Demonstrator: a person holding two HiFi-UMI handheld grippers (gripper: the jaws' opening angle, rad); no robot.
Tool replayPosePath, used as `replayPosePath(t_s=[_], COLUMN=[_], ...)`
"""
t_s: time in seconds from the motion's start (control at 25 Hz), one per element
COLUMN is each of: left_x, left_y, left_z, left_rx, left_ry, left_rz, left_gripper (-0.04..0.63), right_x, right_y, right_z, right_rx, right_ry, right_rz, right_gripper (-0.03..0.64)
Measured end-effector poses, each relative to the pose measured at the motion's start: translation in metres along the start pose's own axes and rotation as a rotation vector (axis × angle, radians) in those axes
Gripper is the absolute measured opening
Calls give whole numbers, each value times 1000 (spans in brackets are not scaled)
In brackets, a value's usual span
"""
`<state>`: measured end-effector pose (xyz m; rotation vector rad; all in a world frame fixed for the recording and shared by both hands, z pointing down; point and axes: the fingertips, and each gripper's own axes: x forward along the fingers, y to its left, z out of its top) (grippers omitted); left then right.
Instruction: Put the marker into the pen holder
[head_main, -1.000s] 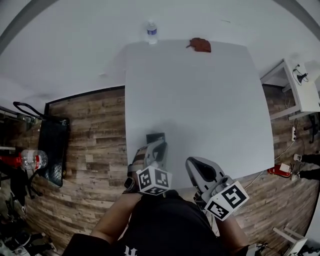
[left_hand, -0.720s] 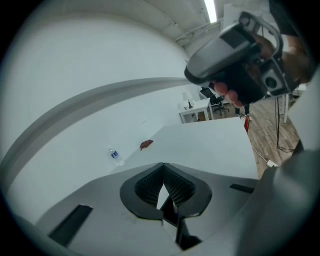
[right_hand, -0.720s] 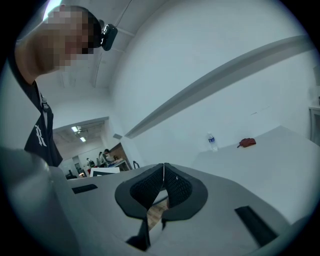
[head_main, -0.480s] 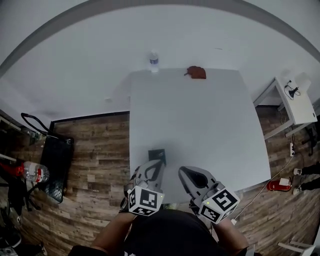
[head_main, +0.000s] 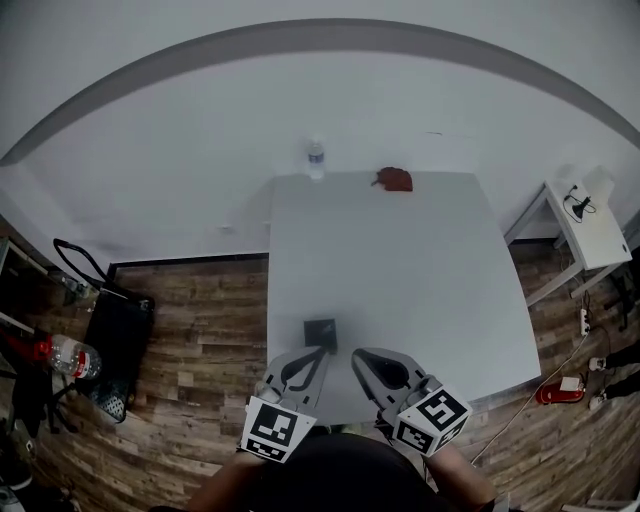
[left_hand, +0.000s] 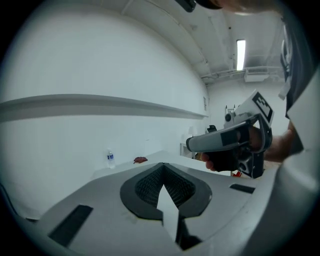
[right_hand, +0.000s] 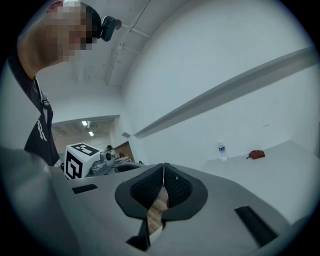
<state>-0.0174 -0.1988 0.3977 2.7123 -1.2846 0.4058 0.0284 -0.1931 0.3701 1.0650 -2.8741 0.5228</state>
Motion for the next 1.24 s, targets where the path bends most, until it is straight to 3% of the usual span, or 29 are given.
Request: replayPosePath(t_s=[0.28,1.24], left_x=[-13,4], left_y=[-1,13], left_z=[9,10], left_rx=[-33,-54], left_ry=[-39,-49], left_rz=[-5,-11], left_gripper=[6,6], right_x=[1,10], right_y=[11,-3], right_z=[3,1], right_rx=[-54,-49], right_ry=[1,12], right_rz=[-10,-39], right_gripper=[14,14])
